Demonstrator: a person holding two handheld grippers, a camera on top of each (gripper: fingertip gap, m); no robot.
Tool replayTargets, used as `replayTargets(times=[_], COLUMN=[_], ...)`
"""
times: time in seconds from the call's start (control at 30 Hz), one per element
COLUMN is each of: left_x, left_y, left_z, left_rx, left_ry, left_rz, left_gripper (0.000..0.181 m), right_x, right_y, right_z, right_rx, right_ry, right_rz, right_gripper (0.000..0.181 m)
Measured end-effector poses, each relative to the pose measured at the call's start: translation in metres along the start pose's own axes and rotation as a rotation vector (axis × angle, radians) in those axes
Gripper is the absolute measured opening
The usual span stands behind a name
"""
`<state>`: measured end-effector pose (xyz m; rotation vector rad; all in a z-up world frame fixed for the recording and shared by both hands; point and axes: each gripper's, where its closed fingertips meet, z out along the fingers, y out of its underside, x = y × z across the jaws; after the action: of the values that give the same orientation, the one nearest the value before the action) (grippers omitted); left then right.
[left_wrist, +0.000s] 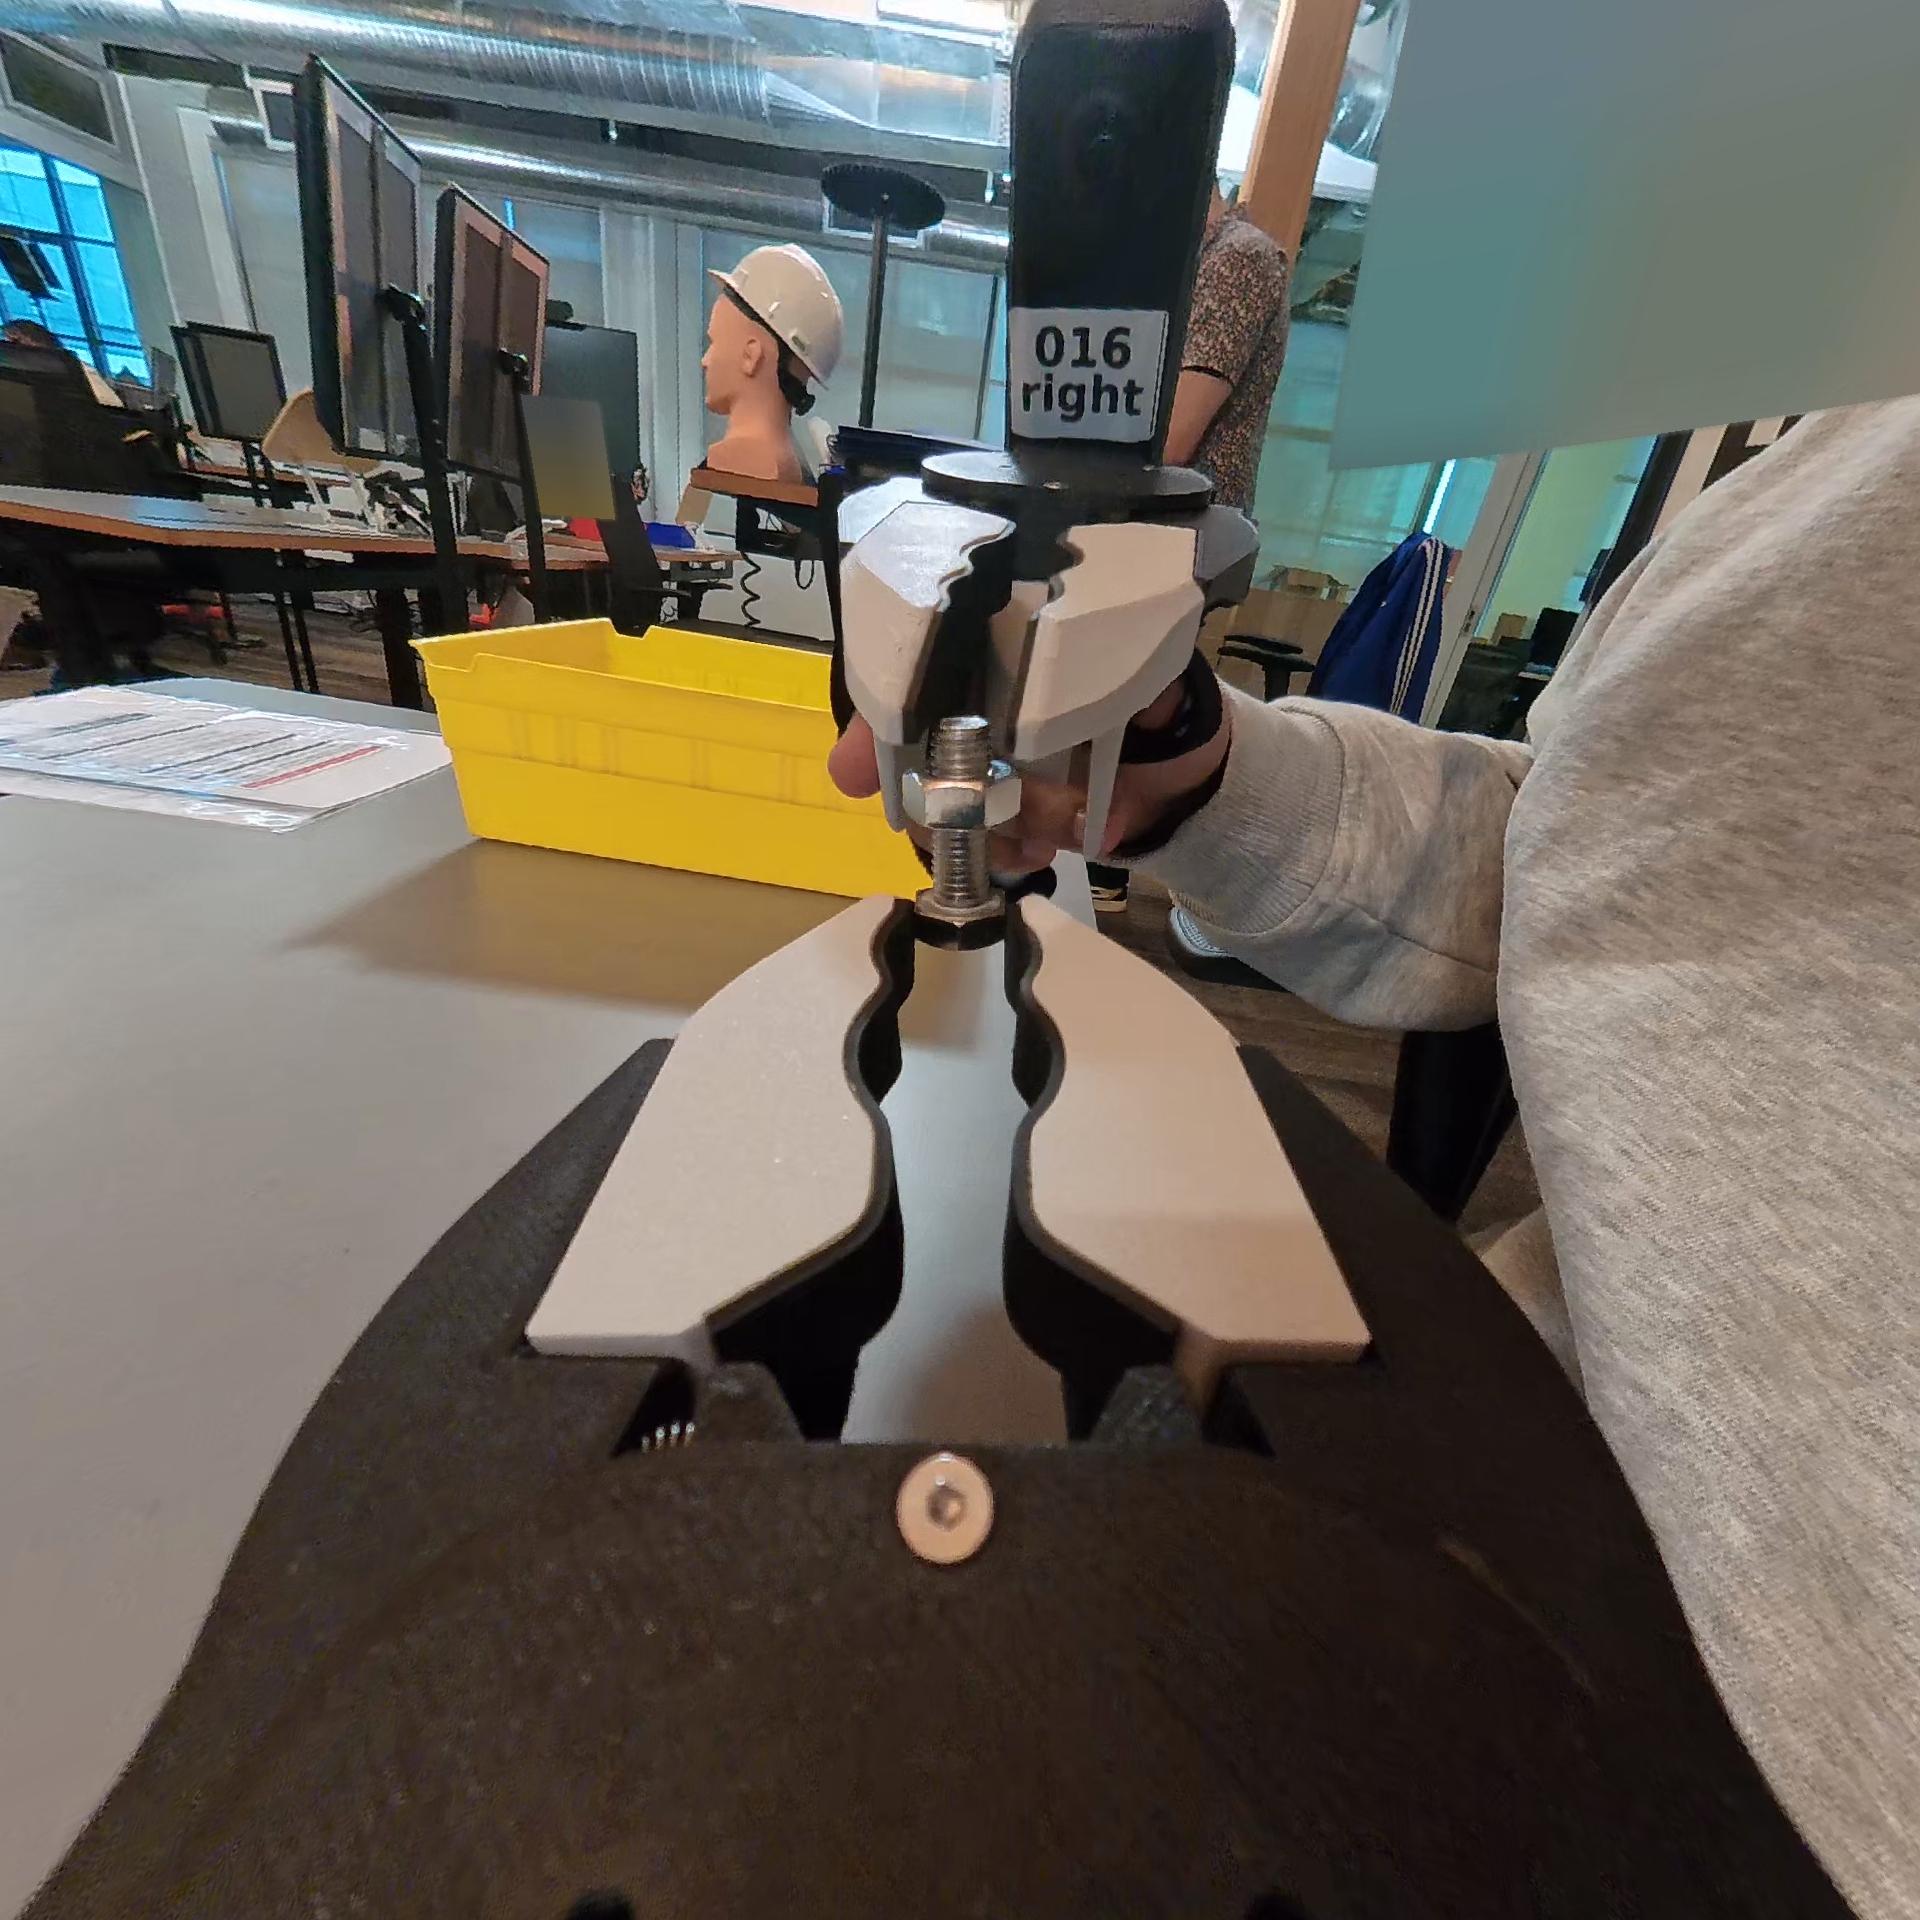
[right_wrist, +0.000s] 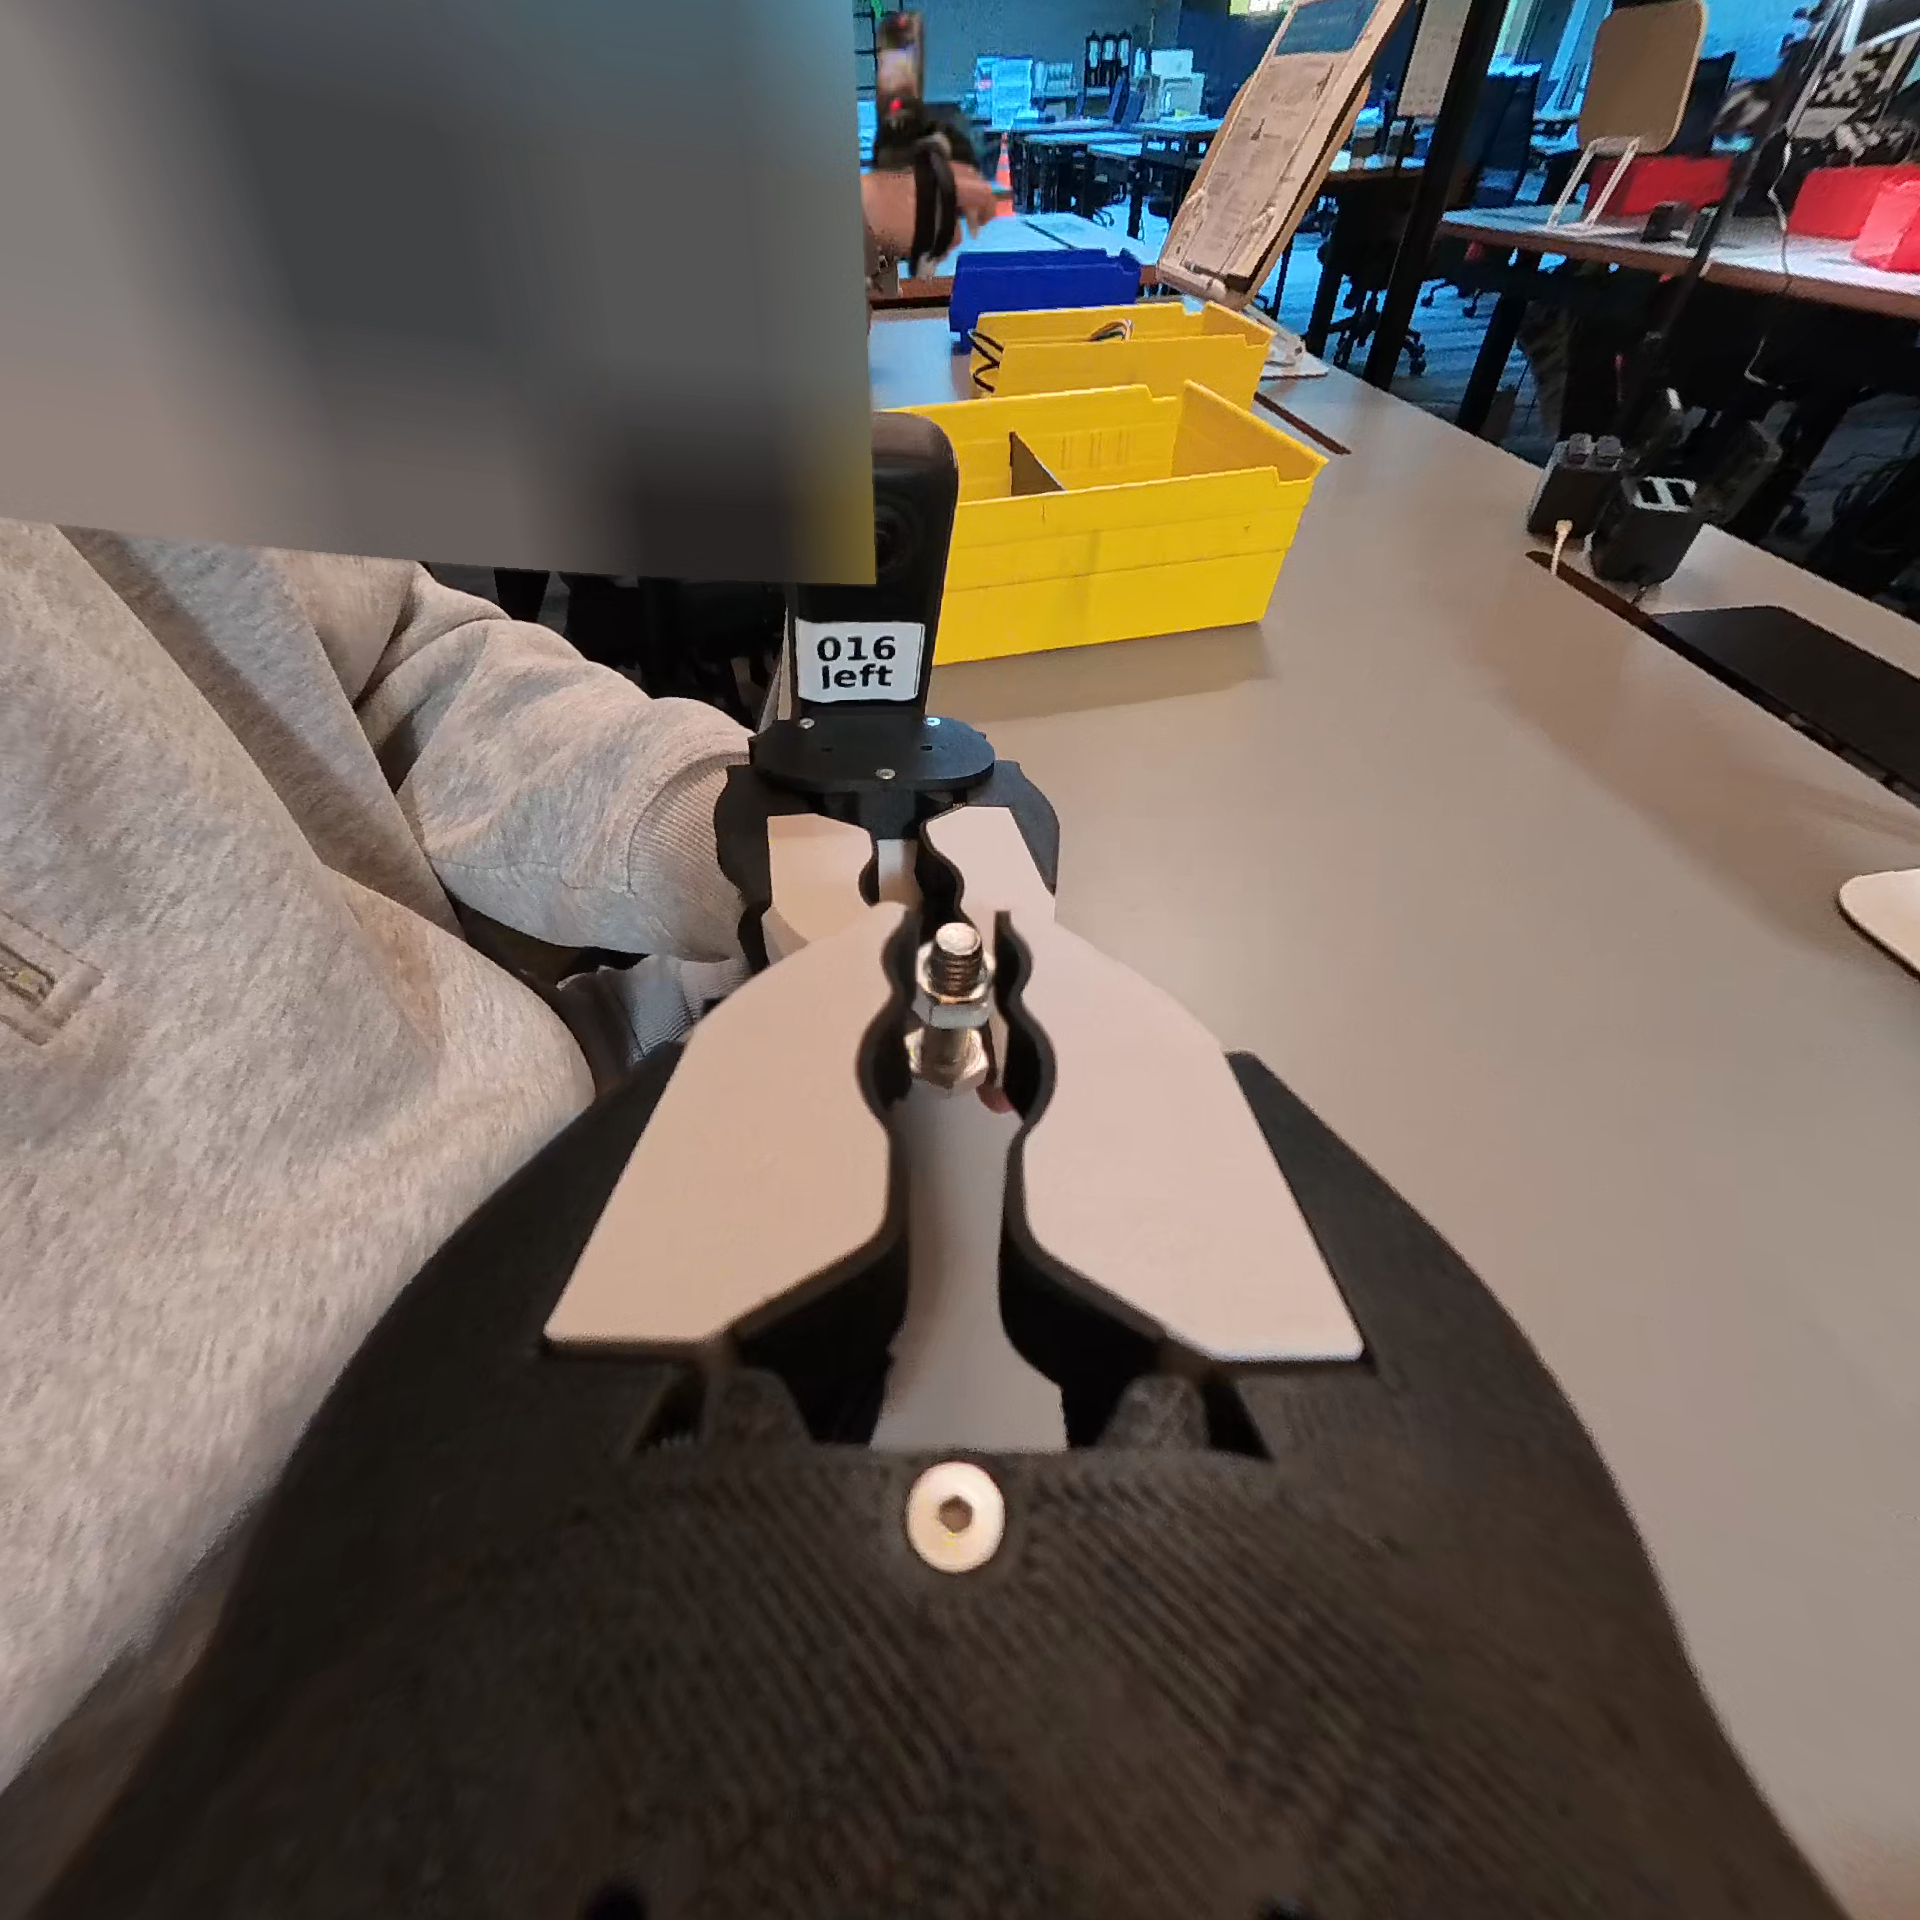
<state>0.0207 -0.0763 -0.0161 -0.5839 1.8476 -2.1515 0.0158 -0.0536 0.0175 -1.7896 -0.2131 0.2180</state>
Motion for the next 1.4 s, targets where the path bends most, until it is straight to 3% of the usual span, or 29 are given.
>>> replayTargets(times=[1.4], left_x=[-0.0005], left_y=[-0.0051], left_z=[-0.0015], left_rx=[0.027], left_ry=[-0.008], left_rz=[-0.015], left_gripper=[0.017], right_x=[0.0022], right_y=[-0.0048], right_z=[0.0015], right_rx=[0.082], right_ry=[0.013], right_rz=[0.033], right_gripper=[0.01])
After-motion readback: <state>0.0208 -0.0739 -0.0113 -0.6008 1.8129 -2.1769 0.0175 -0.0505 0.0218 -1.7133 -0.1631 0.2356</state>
